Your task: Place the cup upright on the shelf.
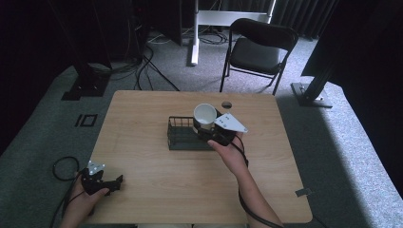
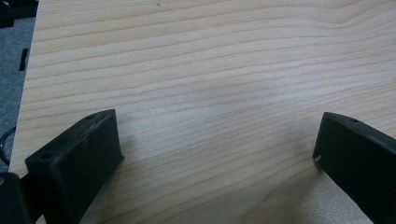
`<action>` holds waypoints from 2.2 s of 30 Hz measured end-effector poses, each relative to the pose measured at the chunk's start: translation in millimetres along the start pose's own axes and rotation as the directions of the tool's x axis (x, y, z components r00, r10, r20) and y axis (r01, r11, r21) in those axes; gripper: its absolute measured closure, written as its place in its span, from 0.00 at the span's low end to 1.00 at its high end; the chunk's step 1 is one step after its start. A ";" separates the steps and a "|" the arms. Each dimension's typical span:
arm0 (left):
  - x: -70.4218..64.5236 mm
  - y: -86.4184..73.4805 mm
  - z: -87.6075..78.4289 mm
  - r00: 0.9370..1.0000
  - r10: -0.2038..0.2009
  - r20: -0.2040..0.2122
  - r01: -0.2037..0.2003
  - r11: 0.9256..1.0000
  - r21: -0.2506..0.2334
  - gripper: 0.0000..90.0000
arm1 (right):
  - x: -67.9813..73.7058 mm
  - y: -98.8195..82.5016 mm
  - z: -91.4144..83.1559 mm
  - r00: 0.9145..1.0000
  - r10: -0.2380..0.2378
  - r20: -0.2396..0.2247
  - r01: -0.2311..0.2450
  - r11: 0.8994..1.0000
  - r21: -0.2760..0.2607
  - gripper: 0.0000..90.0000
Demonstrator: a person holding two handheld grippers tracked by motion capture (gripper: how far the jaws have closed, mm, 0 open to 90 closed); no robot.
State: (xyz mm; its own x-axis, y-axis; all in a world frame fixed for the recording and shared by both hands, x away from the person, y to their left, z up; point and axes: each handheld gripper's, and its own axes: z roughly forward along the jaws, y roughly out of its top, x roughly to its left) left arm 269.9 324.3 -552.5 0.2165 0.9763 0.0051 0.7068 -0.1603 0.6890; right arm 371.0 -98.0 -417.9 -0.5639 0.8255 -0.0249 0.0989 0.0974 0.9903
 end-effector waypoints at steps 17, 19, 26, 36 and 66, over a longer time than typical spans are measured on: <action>0.0 0.0 0.0 1.000 0.000 0.000 0.000 1.000 0.000 0.01 | -24.6 -36.2 20.0 0.983 0.022 0.181 -0.041 0.994 0.100 0.22; 0.0 0.0 0.0 1.000 0.000 0.000 0.000 1.000 0.000 0.01 | -24.6 -39.3 21.5 0.982 0.013 0.187 -0.034 0.993 0.113 0.22; 0.0 0.0 0.0 1.000 0.000 0.000 0.000 1.000 0.000 0.01 | -25.9 -49.1 26.0 0.982 0.021 0.189 -0.048 0.989 0.142 0.22; 0.0 0.0 0.0 1.000 0.000 0.000 0.000 1.000 0.000 0.01 | -25.7 -57.8 30.1 0.983 0.032 0.180 -0.062 0.985 0.162 0.22; 0.0 0.0 0.0 1.000 0.000 0.000 0.000 1.000 0.000 0.01 | -32.4 -54.6 15.9 0.992 0.057 0.109 -0.074 0.984 0.160 0.12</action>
State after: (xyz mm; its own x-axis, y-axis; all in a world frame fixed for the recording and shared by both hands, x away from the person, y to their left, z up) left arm 269.9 324.2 -552.5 0.2165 0.9763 0.0050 0.7070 -0.1604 0.6887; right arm 397.0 -121.2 -473.4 -0.4647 0.8853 0.0171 0.2700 0.1233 0.9549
